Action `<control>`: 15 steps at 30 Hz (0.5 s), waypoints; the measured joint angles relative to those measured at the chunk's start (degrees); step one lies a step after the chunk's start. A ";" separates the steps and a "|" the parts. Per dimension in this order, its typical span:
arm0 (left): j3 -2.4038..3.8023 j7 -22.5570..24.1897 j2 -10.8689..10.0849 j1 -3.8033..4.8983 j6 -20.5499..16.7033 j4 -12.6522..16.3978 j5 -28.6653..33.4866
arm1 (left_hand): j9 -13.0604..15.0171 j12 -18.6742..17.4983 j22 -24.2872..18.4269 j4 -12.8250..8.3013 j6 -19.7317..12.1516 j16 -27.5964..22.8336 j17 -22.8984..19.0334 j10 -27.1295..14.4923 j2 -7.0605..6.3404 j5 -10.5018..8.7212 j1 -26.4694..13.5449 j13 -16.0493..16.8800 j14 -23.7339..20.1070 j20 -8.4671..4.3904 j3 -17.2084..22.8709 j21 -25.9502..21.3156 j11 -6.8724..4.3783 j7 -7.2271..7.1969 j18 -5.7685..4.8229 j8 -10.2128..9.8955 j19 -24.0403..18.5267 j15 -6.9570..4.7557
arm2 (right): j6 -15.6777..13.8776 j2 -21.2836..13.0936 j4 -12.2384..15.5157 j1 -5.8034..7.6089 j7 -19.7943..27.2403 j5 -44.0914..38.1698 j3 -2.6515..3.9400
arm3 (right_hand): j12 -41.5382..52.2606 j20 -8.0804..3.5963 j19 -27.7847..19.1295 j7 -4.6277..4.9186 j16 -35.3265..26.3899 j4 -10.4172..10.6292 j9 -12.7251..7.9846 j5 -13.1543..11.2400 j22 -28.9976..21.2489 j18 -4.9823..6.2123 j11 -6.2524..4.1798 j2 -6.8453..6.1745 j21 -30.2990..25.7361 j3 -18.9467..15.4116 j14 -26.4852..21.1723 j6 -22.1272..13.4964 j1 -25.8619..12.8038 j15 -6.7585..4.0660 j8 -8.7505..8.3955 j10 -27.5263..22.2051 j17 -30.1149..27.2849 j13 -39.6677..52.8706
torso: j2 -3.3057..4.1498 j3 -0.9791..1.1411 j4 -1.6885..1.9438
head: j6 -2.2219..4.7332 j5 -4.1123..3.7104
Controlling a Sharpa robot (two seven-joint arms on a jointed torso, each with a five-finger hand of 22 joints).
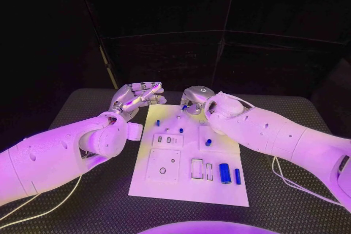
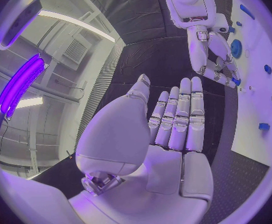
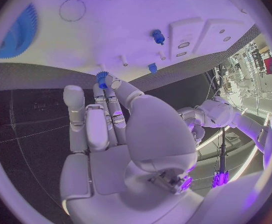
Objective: Assemble the parts on the task board
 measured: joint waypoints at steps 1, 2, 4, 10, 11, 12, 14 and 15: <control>0.00 0.00 0.03 0.00 0.00 -0.02 0.00 | 0.00 0.00 0.00 0.00 0.00 0.00 0.00 0.00 0.00 0.00 0.00 0.00 0.00 0.00 0.00 0.00 0.00 0.00 0.00 0.00 0.00 0.00 | -0.06 0.15 -0.13 0.00 0.08 -0.02 0.00 | 0.00 0.00 0.00 0.00 0.00 0.00 0.00 0.00 0.00 0.00 0.00 0.00 0.00 0.00 0.00 0.00 0.00 0.00 0.00 0.00 0.00 0.00 | 0.00 0.01 0.00 | -0.01 0.03; 0.00 0.00 0.06 0.00 0.00 -0.05 0.00 | 0.00 0.00 0.00 0.00 0.00 0.00 0.00 0.00 0.00 0.00 0.00 0.00 0.00 0.00 0.00 0.00 0.00 0.00 0.00 0.00 0.00 0.00 | -0.11 0.35 -0.36 0.00 0.17 -0.04 0.00 | -0.12 0.00 0.00 0.00 0.00 0.00 0.00 0.00 0.00 0.00 0.00 0.00 0.00 0.00 0.00 0.00 0.00 0.00 0.00 0.00 0.00 0.01 | -0.01 0.01 0.00 | -0.05 0.04; 0.00 -0.01 0.12 0.00 0.01 -0.10 0.00 | 0.00 0.00 0.00 0.00 0.00 0.00 0.00 0.00 0.00 0.00 0.00 0.00 0.00 0.00 0.00 0.00 0.00 0.00 0.00 0.00 0.00 0.00 | -0.17 0.62 -0.71 0.00 0.31 -0.06 0.00 | -0.20 0.13 -0.13 0.00 0.00 0.09 0.00 -0.01 0.00 0.00 0.00 0.00 0.00 0.09 0.00 0.00 0.00 0.00 0.00 0.00 0.00 0.02 | -0.01 0.01 0.00 | -0.12 0.08; 0.00 -0.02 0.31 0.01 0.02 -0.21 0.00 | 0.00 0.00 0.00 0.00 0.00 0.01 -0.01 0.00 0.00 0.00 0.00 0.00 0.00 0.00 0.00 0.00 0.00 0.00 0.00 0.00 0.00 0.00 | -0.25 1.52 -1.83 0.00 0.62 -0.15 -0.01 | -0.22 0.21 -0.20 0.00 0.00 0.10 -0.01 -0.09 -0.01 0.00 0.00 -0.07 0.00 0.38 0.00 0.00 -0.08 0.00 0.00 0.00 -0.01 0.01 | -0.01 -0.01 -0.01 | -0.26 0.23; 0.00 -0.02 0.35 0.01 0.02 -0.22 0.00 | 0.00 0.00 0.01 0.00 0.00 0.01 -0.01 0.00 0.00 0.00 0.00 0.00 0.00 0.00 0.00 0.00 0.00 0.00 0.00 0.00 0.00 0.00 | -0.25 1.67 -2.00 0.00 0.65 -0.17 -0.01 | -0.32 0.21 -0.19 0.00 0.00 0.04 -0.01 -0.20 -0.01 0.00 0.00 -0.08 0.00 0.45 0.00 0.00 -0.08 0.00 0.00 0.00 -0.01 0.01 | -0.01 -0.01 -0.01 | -0.29 0.25; 0.00 -0.02 0.40 0.01 0.02 -0.23 0.00 | 0.00 0.00 0.00 0.00 0.00 0.01 -0.01 0.00 0.00 0.00 0.00 0.00 0.00 0.00 0.00 0.00 0.00 0.00 0.00 0.00 0.00 0.00 | -0.25 1.84 -2.19 0.00 0.70 -0.19 -0.01 | -0.33 0.21 -0.19 0.00 0.00 0.03 -0.01 -0.21 -0.01 0.00 0.00 -0.15 0.00 0.45 0.00 0.00 -0.15 0.00 0.00 0.00 -0.01 0.01 | -0.01 -0.02 -0.01 | -0.34 0.28; 0.00 -0.03 0.45 0.01 0.03 -0.24 0.00 | 0.00 0.00 0.01 0.00 0.00 0.01 -0.01 0.00 0.00 0.00 0.00 0.00 0.00 0.00 0.00 0.00 0.00 0.00 0.00 0.00 0.00 0.00 | -0.25 2.10 -2.54 0.00 0.76 -0.23 -0.01 | -0.33 0.21 -0.20 0.21 0.00 0.21 -0.01 -0.21 -0.01 0.00 0.00 -0.22 0.23 0.64 0.00 -0.22 -0.22 0.00 0.00 0.00 -0.01 0.01 | -0.01 -0.02 -0.01 | -0.42 0.33; 0.00 -0.03 0.47 0.01 0.04 -0.25 0.00 | 0.00 0.00 0.01 0.00 0.00 0.01 -0.01 0.00 0.00 0.00 0.00 0.00 0.00 0.00 0.00 0.00 0.00 0.00 0.00 0.00 0.00 0.00 | -0.25 2.24 -2.72 0.00 0.78 -0.25 -0.02 | -0.34 0.21 -0.19 0.21 0.00 0.24 -0.01 -0.21 0.00 0.00 0.00 -0.22 0.23 0.67 0.00 -0.21 -0.22 0.00 0.00 0.00 -0.01 0.01 | -0.01 -0.02 -0.02 | -0.46 0.36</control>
